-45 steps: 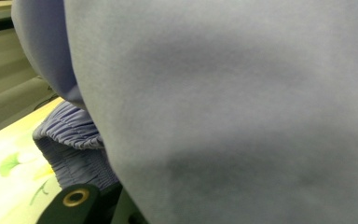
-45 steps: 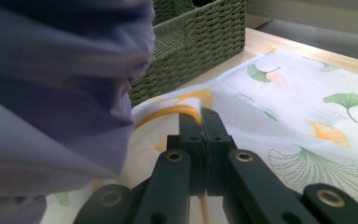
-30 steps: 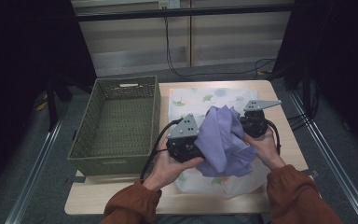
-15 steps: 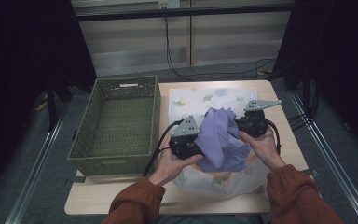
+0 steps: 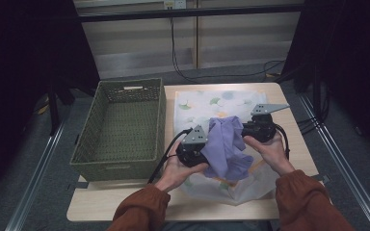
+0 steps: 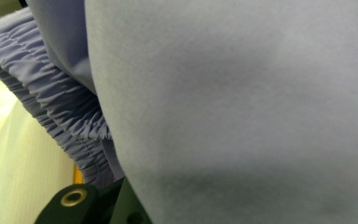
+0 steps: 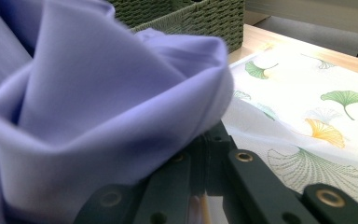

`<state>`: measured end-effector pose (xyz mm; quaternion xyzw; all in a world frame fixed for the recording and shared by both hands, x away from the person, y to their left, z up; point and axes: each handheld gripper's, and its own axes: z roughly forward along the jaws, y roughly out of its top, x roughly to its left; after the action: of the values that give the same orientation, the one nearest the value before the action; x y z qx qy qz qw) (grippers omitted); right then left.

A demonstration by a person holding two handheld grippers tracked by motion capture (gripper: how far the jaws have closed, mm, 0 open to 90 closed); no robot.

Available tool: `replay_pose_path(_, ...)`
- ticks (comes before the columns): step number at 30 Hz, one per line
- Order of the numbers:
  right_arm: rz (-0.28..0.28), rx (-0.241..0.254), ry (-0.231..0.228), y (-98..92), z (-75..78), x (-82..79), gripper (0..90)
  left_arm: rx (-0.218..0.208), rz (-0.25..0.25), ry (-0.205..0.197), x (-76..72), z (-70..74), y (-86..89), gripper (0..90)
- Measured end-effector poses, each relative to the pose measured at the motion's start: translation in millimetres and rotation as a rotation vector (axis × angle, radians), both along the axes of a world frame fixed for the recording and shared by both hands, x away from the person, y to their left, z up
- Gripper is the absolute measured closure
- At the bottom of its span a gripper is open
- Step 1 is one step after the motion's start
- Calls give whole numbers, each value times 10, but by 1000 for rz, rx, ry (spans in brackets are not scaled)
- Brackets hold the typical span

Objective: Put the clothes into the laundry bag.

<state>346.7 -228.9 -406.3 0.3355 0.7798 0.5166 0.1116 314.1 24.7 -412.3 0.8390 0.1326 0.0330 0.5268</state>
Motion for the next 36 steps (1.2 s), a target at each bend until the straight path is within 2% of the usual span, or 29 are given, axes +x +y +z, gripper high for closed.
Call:
replay_pose_path(4, 0, 0, 0, 0, 1, -2, 900, 36, 7, 3, -14, -37, 15, 734)
replay_pose_path(6, 0, 0, 1, 0, 2, -4, 900, 74, 9, -2, -34, -50, 36, 734)
replay_pose_path(8, 0, -1, 0, 1, 4, -6, 900, 93, 5, -7, -44, -67, 65, 734)
replay_pose_path(12, 1, -2, 2, 7, 0, -4, 900, 72, 14, 20, -36, -147, 93, 734)
replay_pose_path(14, 1, -6, 1, 12, -4, -4, 900, 104, 2, 25, -39, -211, 76, 734)
replay_pose_path(18, 2, -7, 2, 16, -6, -4, 900, 140, -14, 39, -59, -324, 15, 734)
replay_pose_path(20, 4, -7, 0, 13, -6, -4, 899, 167, -18, 34, -57, -368, -9, 734)
replay_pose_path(23, 5, -5, 0, 12, -5, -8, 899, 170, -19, 45, -58, -434, -42, 734)
replay_pose_path(24, 6, -5, -1, 13, -4, -8, 899, 185, -18, 47, -61, -447, -48, 735)
replay_pose_path(25, 6, -3, 0, 15, -3, -10, 900, 180, -20, 44, -62, -467, -56, 735)
replay_pose_path(26, 8, -2, 0, 17, -1, -11, 899, 199, -21, 41, -60, -467, -57, 734)
replay_pose_path(27, 8, -1, 1, 16, 1, -13, 900, 190, -16, 47, -66, -483, -69, 735)
replay_pose_path(33, 8, 1, -3, 4, 9, -11, 900, 222, -16, 65, -50, -557, -98, 735)
replay_pose_path(36, 7, -4, -2, 9, 8, -11, 900, 242, -15, 62, -41, -616, -110, 734)
